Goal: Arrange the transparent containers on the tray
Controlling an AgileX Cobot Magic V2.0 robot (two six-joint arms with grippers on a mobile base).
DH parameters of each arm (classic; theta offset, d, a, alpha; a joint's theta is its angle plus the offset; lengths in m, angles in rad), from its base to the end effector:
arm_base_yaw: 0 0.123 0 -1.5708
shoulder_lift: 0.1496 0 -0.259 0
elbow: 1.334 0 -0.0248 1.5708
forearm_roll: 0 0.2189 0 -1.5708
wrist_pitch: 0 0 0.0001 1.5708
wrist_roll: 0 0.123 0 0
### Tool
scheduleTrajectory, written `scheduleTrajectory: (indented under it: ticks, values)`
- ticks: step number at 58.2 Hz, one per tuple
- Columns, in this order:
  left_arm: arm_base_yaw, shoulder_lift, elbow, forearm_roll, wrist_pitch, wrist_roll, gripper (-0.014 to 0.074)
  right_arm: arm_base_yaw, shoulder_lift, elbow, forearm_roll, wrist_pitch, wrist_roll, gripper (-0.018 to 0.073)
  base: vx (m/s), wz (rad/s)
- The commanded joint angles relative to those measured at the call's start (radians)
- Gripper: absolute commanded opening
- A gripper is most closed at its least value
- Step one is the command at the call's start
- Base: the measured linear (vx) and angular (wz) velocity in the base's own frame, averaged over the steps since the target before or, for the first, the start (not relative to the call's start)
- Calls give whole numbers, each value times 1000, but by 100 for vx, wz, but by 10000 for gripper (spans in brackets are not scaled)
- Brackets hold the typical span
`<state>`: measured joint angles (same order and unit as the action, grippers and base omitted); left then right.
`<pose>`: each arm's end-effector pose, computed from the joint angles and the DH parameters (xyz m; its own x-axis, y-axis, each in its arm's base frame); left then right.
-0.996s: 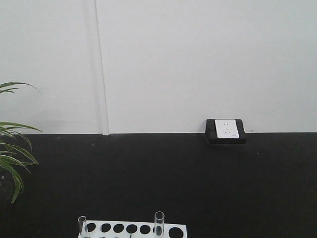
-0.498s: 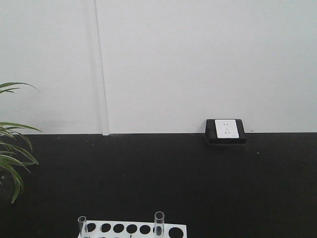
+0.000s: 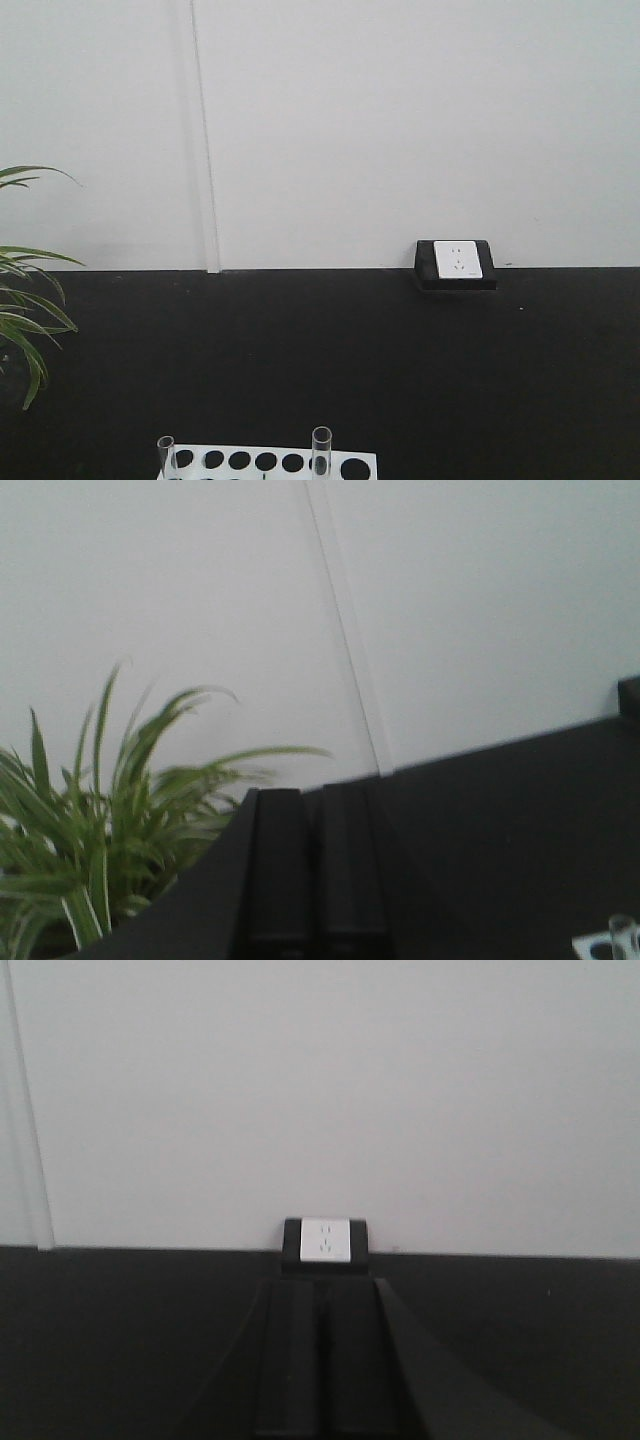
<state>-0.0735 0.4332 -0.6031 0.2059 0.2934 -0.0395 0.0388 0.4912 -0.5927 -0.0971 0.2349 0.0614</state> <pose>0.1121 -0.0009 0.3414 -0.0277 0.1594 -0.9868 0.0190 0.9871 0.1589 0.1256 0.0021 0.3376 -0.0445 -0.0348 -0.9984 -0.0177 0.9993 -0.0340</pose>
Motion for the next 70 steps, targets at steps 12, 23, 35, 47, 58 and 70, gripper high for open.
scheduleTrajectory:
  ticks: [12, 23, 35, 47, 58, 70]
  values:
    - [-6, 230, -29, 2, -29, -1, 19, -7, 109, -34, -11, 36, -10, 49, 0, 0]
    - [-6, 314, -29, -8, -142, -1, 107, -7, 148, -34, -11, 39, -10, 162, 0, 0]
    - [-6, 376, -29, -32, -140, -12, 328, -7, 185, -34, 20, 38, -10, 300, 0, 0]
    - [-6, 448, -29, -32, -161, -20, 479, -7, 219, -34, 106, 38, -10, 342, 0, 0]
    - [-6, 536, -26, -32, -212, -37, 485, -7, 230, -20, 147, -25, -38, 345, 0, 0]
    - [-25, 589, 96, -39, -561, -163, 485, -7, 230, 63, 166, -305, -32, 346, 0, 0]
